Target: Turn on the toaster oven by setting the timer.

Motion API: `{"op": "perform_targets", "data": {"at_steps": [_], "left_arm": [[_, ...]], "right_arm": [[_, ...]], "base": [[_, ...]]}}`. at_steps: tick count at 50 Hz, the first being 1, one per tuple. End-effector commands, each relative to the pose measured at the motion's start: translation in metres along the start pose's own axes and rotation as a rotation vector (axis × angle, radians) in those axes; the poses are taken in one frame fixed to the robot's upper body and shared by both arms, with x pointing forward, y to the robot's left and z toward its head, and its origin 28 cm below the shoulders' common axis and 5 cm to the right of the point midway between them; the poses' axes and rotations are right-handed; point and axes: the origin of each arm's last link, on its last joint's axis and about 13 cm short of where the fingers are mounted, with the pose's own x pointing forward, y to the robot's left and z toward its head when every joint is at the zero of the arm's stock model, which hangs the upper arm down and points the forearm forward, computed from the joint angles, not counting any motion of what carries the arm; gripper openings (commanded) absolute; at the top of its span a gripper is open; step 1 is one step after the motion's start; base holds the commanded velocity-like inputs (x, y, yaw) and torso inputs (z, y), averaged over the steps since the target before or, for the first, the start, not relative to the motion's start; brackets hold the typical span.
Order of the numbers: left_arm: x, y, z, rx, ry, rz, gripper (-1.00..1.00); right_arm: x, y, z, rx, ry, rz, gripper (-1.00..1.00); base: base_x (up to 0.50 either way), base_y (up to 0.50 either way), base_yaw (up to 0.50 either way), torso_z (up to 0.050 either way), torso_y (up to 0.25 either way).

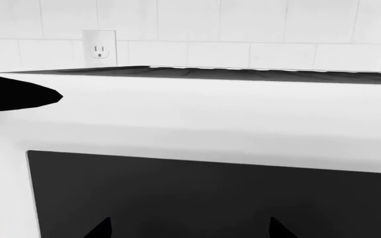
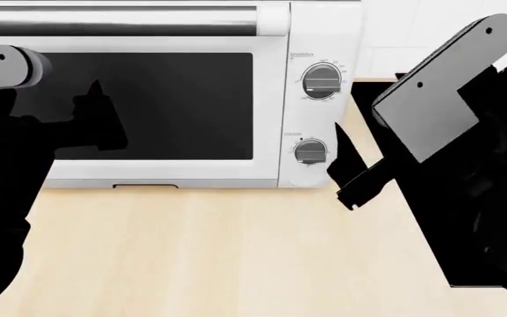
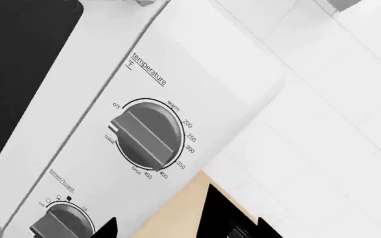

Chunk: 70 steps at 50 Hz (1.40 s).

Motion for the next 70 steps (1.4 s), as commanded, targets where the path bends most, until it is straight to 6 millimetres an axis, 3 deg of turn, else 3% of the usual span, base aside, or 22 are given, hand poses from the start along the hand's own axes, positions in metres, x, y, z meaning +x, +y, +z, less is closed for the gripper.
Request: {"op": "perform_targets", "data": {"at_steps": [1,22,53,70], "left_arm": [[0.000,-0.001,0.000,0.000,0.001,-0.003,1.00],[-0.001,-0.001,0.000,-0.004,0.000,-0.004,1.00],[0.001,-0.001,0.001,-0.008,0.001,-0.001,1.00],[0.000,-0.002,0.000,-0.012,0.003,-0.005,1.00]], "right_arm": [[-0.005,0.003,-0.008,-0.233,0.017,0.084,1.00],[-0.007,0.010,-0.010,-0.459,-0.064,0.176,1.00],[-0.008,0.009,-0.008,-0.462,-0.060,0.178,1.00],[-0.014,0.013,0.007,-0.700,-0.051,0.197,1.00]], "base": [[0.00,0.00,0.00,0.000,0.000],[0.00,0.00,0.00,0.000,0.000],[0.00,0.00,0.00,0.000,0.000],[0.00,0.00,0.00,0.000,0.000]]}}
